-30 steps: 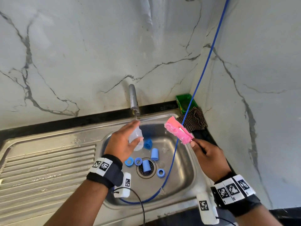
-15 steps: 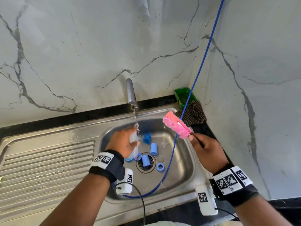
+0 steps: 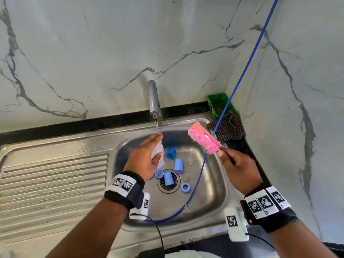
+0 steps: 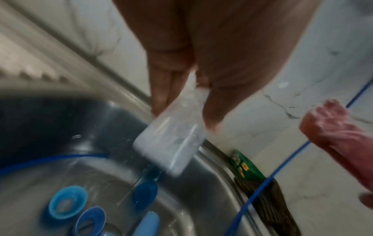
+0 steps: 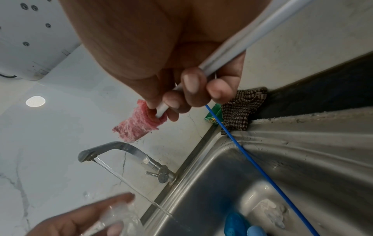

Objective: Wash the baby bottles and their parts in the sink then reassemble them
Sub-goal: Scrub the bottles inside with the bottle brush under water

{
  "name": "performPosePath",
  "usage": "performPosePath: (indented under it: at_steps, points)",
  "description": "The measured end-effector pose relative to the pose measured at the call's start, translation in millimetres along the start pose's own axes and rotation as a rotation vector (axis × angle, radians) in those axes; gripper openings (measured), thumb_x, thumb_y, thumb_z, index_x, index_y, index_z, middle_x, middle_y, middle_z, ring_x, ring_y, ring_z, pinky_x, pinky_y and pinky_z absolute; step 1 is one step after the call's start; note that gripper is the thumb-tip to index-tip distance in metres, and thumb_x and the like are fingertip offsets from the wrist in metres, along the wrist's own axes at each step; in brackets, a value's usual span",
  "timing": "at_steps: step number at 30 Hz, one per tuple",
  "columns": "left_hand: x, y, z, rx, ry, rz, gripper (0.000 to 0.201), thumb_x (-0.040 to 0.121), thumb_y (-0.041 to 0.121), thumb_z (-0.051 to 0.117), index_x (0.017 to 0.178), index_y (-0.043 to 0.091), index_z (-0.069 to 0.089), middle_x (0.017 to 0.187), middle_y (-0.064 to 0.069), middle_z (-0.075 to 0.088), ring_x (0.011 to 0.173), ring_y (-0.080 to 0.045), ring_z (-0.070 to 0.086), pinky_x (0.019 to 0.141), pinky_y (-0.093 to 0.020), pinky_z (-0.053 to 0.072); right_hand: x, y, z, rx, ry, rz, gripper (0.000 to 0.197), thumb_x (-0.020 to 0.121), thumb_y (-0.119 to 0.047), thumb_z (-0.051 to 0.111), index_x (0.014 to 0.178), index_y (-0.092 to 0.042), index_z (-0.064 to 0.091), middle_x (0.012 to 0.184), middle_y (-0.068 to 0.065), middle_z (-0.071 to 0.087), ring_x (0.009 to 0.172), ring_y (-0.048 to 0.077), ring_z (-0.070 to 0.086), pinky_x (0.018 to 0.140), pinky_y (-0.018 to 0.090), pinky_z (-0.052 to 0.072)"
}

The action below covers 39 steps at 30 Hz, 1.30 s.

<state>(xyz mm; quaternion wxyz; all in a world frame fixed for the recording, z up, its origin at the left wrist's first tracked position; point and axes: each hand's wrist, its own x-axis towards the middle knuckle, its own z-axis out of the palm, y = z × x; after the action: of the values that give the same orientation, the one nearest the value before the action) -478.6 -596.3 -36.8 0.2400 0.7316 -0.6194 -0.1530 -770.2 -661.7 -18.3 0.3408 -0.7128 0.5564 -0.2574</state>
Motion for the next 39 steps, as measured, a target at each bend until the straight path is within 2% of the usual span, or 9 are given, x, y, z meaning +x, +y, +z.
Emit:
performPosePath:
  at_steps: [2, 5, 9, 12, 15, 19, 23, 29, 39]
  points:
    - [2, -3, 2, -0.045, 0.011, -0.021, 0.058, 0.091, 0.017, 0.07, 0.146, 0.021, 0.051, 0.148, 0.003, 0.052, 0.136, -0.013, 0.049, 0.113, -0.015, 0.025, 4, 1, 3, 0.013, 0.007, 0.021, 0.02, 0.099, -0.036, 0.058, 0.106, -0.03, 0.076, 0.091, -0.009, 0.076, 0.087, 0.008, 0.067, 0.073, 0.017, 0.045]
    - [0, -4, 4, -0.218, 0.026, -0.075, 0.057, 0.09, 0.017, 0.074, 0.143, 0.022, 0.055, 0.143, 0.003, 0.057, 0.129, -0.01, 0.054, 0.111, -0.025, 0.041, 10, -3, 8, 0.02, 0.003, 0.025, 0.022, 0.099, -0.034, 0.058, 0.112, -0.027, 0.076, 0.098, -0.004, 0.076, 0.092, 0.012, 0.067, 0.077, 0.021, 0.043]
    - [-3, 14, -11, -1.071, 0.0, -0.474, 0.035, 0.093, 0.011, 0.068, 0.128, 0.017, 0.065, 0.118, -0.004, 0.071, 0.106, -0.025, 0.068, 0.072, -0.025, 0.059, 14, -7, 11, 0.021, 0.001, 0.019, 0.022, 0.099, -0.032, 0.059, 0.11, -0.024, 0.076, 0.098, 0.001, 0.077, 0.092, 0.013, 0.066, 0.078, 0.022, 0.044]
    - [-7, 27, -32, -1.64, 0.004, -0.693, 0.035, 0.096, 0.019, 0.059, 0.13, 0.007, 0.059, 0.124, -0.018, 0.069, 0.108, -0.037, 0.07, 0.072, -0.035, 0.062, 14, -5, 13, 0.033, -0.008, 0.0, 0.022, 0.099, -0.033, 0.059, 0.111, -0.025, 0.076, 0.093, -0.001, 0.077, 0.087, 0.011, 0.066, 0.076, 0.019, 0.045]
    - [-13, 38, -49, -1.967, 0.033, -0.673, 0.039, 0.104, 0.025, 0.051, 0.136, 0.003, 0.053, 0.132, -0.023, 0.063, 0.102, -0.035, 0.072, 0.07, -0.03, 0.063, 11, -3, 13, 0.026, -0.025, -0.018, 0.023, 0.1, -0.033, 0.059, 0.112, -0.025, 0.076, 0.091, -0.005, 0.076, 0.083, 0.004, 0.064, 0.07, 0.004, 0.041]
    - [-21, 45, -54, -2.051, 0.075, -0.637, 0.045, 0.104, 0.027, 0.052, 0.141, 0.001, 0.05, 0.137, -0.021, 0.06, 0.102, -0.034, 0.072, 0.066, -0.029, 0.062, 1, -4, 9, 0.031, -0.036, -0.034, 0.023, 0.099, -0.035, 0.059, 0.112, -0.026, 0.076, 0.087, -0.007, 0.075, 0.082, 0.009, 0.066, 0.069, 0.007, 0.042]
    - [-33, 54, -48, -2.091, 0.054, -0.697, 0.047, 0.098, 0.026, 0.056, 0.136, -0.001, 0.053, 0.138, -0.024, 0.058, 0.097, -0.033, 0.073, 0.066, -0.028, 0.062, -9, -8, 3, 0.062, -0.023, -0.046, 0.023, 0.099, -0.033, 0.058, 0.111, -0.024, 0.076, 0.09, -0.004, 0.076, 0.085, 0.013, 0.067, 0.075, 0.026, 0.047]
    - [-49, 61, -41, -2.12, 0.043, -0.761, 0.053, 0.095, 0.027, 0.06, 0.132, -0.008, 0.051, 0.134, -0.034, 0.057, 0.088, -0.032, 0.074, 0.065, -0.028, 0.062, -20, -4, -6, 0.087, -0.015, -0.045, 0.024, 0.099, -0.033, 0.059, 0.115, -0.026, 0.075, 0.096, -0.006, 0.077, 0.09, 0.012, 0.067, 0.078, 0.026, 0.046]
    - [-52, 62, -36, -2.103, -0.002, -0.8, 0.081, 0.066, 0.02, 0.088, 0.13, -0.014, 0.052, 0.128, -0.036, 0.059, 0.089, -0.033, 0.075, 0.068, -0.03, 0.063, -27, 5, -8, 0.08, 0.009, -0.039, 0.022, 0.099, -0.036, 0.058, 0.109, -0.029, 0.076, 0.065, -0.021, 0.063, 0.064, -0.003, 0.055, 0.067, 0.025, 0.042]
